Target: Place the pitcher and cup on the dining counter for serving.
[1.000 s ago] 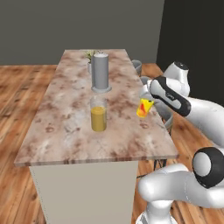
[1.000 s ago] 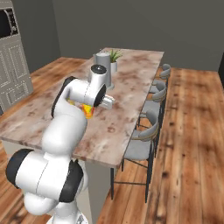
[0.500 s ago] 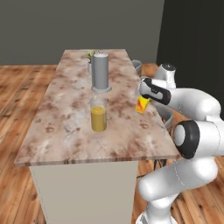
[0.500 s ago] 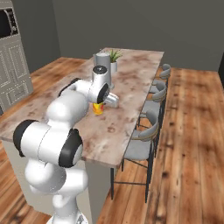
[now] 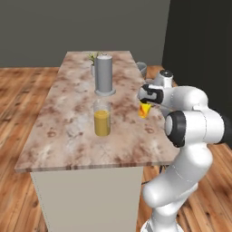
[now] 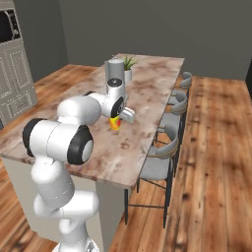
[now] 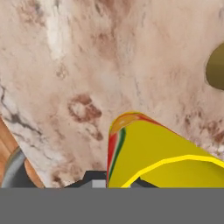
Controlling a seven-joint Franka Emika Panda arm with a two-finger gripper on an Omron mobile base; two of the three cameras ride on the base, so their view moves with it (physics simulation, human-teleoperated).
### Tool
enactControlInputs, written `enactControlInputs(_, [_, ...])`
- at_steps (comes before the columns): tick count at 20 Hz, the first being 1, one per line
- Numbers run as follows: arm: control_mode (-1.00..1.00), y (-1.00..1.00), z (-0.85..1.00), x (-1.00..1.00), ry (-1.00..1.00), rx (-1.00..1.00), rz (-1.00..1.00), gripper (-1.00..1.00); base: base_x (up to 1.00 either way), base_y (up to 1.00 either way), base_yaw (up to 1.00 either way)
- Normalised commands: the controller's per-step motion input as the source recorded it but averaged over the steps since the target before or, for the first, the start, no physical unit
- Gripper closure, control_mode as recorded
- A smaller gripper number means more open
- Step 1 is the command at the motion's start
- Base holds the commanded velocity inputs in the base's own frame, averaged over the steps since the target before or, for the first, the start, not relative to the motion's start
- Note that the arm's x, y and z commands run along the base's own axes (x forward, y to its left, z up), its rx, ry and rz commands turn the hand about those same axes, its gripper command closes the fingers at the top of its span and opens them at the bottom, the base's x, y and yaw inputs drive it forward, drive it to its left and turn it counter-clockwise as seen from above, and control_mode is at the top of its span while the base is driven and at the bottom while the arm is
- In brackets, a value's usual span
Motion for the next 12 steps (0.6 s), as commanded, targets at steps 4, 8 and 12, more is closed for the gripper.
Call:
enactControlInputs(4, [-1.0, 0.0, -0.59, 0.33, 0.0, -0.01, -0.08, 1.0, 0.0, 0.0, 0.0])
enactControlInputs(8, [-1.0, 0.0, -0.53, 0.18, 0.0, 0.0, -0.06, 1.0, 0.0, 0.0, 0.0])
enactControlInputs(12, [-1.0, 0.0, -0.45, 0.03, 0.0, 0.0, -0.04, 1.0, 0.0, 0.0, 0.0])
